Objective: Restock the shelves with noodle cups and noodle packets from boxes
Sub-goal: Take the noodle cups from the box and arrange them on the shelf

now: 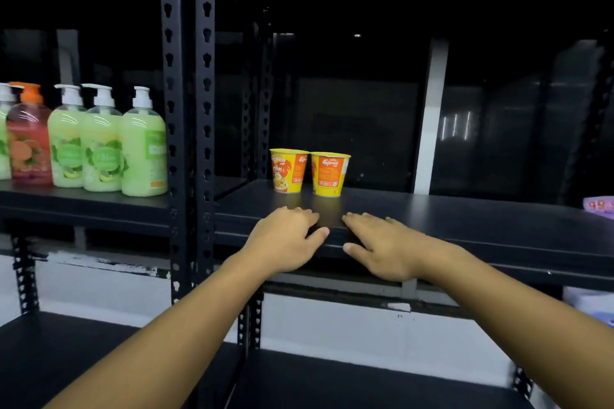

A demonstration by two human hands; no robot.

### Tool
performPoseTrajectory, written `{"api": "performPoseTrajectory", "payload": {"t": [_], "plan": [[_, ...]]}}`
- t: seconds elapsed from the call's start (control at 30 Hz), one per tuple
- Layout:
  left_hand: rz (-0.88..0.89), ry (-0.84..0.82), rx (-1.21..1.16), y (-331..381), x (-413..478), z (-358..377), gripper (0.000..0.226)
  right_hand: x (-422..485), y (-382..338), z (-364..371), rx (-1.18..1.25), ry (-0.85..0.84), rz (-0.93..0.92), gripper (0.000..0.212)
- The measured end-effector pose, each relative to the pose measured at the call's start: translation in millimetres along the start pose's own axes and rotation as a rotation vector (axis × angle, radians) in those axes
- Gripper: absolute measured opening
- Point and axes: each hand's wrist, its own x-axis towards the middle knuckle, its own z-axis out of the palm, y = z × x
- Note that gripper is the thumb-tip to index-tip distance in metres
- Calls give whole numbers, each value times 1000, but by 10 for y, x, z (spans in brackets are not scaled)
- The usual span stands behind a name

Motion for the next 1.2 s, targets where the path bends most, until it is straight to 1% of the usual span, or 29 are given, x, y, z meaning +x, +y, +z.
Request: {"api": "performPoseTrajectory", "payload": {"t": [0.1, 0.17, 0.23, 0.3, 0.37, 0.47, 0.57, 0.67, 0.73, 0.8, 0.87, 0.9, 0.97, 1.0, 1.1, 1.2], "plan": [[38, 133, -118, 258, -255, 117, 48, -311, -50, 112, -5, 103, -57, 67], [19, 202, -238, 431, -471, 195, 47, -573, -58, 206, 33, 160, -86, 67], [-15, 218, -330, 599, -728, 315, 46, -903, -46, 335, 92, 187, -106, 66], [-41, 173, -377, 775, -1031, 492, 46, -1282, -24, 517, 148, 171, -105, 65], [-49, 92, -389, 956, -1360, 697, 47, -1649, 3, 749, 192, 148, -93, 64], [-42, -59, -414, 1221, -1888, 1018, 49, -2147, 6, 1167, 235, 62, -95, 63], [-89, -215, -446, 1443, -2422, 1367, 49, -2578, -19, 1678, 277, -18, -87, 61], [-149, -374, -466, 1586, -2911, 1665, 52, -2975, -97, 2187, 360, -88, -32, 57], [-169, -497, -456, 1656, -3212, 1875, 53, -3244, -165, 2542, 393, -166, 5, 58], [-196, -603, -487, 1692, -3499, 2077, 46, -3509, -251, 2898, 414, -266, 60, 55], [-225, -700, -519, 1700, -3765, 2311, 30, -3732, -344, 3222, 439, -356, 123, 51], [-243, -748, -513, 1701, -3876, 2433, 32, -3816, -390, 3362, 449, -411, 154, 51], [-262, -848, -484, 1693, -4059, 2653, 49, -3928, -462, 3619, 472, -511, 225, 50], [-262, -901, -471, 1682, -4137, 2760, 53, -3959, -492, 3738, 474, -555, 253, 50], [-258, -1034, -454, 1649, -4332, 3030, 56, -4036, -588, 4062, 464, -676, 313, 53], [-274, -1103, -448, 1581, -4487, 3224, 59, -4087, -692, 4320, 477, -738, 383, 54]]}}
